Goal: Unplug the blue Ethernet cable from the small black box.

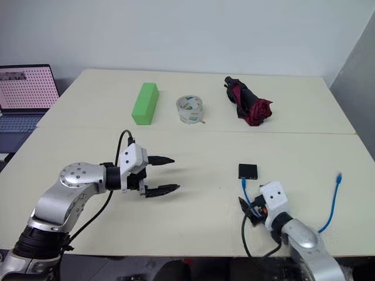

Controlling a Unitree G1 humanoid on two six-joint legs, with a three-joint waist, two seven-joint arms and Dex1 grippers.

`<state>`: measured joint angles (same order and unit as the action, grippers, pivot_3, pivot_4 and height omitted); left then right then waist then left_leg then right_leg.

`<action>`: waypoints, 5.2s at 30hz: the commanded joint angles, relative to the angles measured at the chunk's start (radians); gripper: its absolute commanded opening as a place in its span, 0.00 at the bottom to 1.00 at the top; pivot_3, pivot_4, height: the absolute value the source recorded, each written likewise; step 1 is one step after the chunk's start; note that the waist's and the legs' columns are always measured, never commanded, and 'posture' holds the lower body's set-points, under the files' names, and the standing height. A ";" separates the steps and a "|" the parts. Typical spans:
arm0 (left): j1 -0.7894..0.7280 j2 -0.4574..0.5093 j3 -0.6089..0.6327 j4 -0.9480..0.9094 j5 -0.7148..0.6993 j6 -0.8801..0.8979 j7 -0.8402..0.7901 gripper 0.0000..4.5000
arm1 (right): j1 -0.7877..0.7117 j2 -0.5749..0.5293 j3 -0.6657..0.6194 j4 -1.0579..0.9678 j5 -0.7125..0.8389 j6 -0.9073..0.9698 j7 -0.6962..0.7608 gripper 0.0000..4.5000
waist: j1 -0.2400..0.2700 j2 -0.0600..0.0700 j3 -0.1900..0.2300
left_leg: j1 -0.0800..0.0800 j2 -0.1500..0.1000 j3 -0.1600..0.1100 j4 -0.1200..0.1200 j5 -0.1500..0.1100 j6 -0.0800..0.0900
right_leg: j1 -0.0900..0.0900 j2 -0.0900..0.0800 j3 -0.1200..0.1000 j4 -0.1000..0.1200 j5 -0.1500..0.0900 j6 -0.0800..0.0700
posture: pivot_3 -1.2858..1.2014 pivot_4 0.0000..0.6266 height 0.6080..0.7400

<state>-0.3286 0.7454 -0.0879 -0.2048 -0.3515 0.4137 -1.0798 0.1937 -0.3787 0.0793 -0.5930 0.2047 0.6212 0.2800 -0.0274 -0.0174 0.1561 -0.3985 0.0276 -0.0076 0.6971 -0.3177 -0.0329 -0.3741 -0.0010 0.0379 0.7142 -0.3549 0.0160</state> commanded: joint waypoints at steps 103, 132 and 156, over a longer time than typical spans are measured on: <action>-0.212 -0.144 -0.040 0.079 -0.247 0.204 -0.202 0.18 | -0.681 -0.288 0.087 0.182 0.475 0.183 0.621 0.47 | -0.002 0.000 0.001 | -0.002 0.000 -0.003 0.002 0.000 0.000 | 0.000 0.000 -0.002 -0.001 0.000 0.000 | 0.52 0.24 1.00; -0.198 -0.131 -0.049 0.042 -0.258 0.220 -0.244 0.18 | -0.692 -0.305 0.130 0.197 0.417 0.194 0.707 0.07 | -0.002 0.000 0.001 | -0.002 0.000 -0.003 0.002 0.000 0.000 | 0.000 0.000 -0.002 -0.001 0.000 0.000 | 0.52 0.24 1.00; -0.127 -0.075 0.011 0.102 -0.160 0.114 -0.142 0.18 | -0.823 -0.270 0.157 0.741 -0.092 -0.278 0.410 0.00 | -0.005 0.000 0.001 | -0.001 0.000 -0.002 0.002 0.000 0.000 | 0.000 0.000 -0.002 -0.001 0.000 0.000 | 0.52 0.24 1.00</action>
<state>-0.4583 0.6769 -0.1042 -0.0999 -0.5226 0.5566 -1.2464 -0.5847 -0.6625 0.2290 0.0360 0.2453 0.4682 0.8194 -0.0320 -0.0175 0.1568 -0.3998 0.0276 -0.0090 0.6991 -0.3177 -0.0327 -0.3747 -0.0012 0.0368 0.7135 -0.3548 0.0159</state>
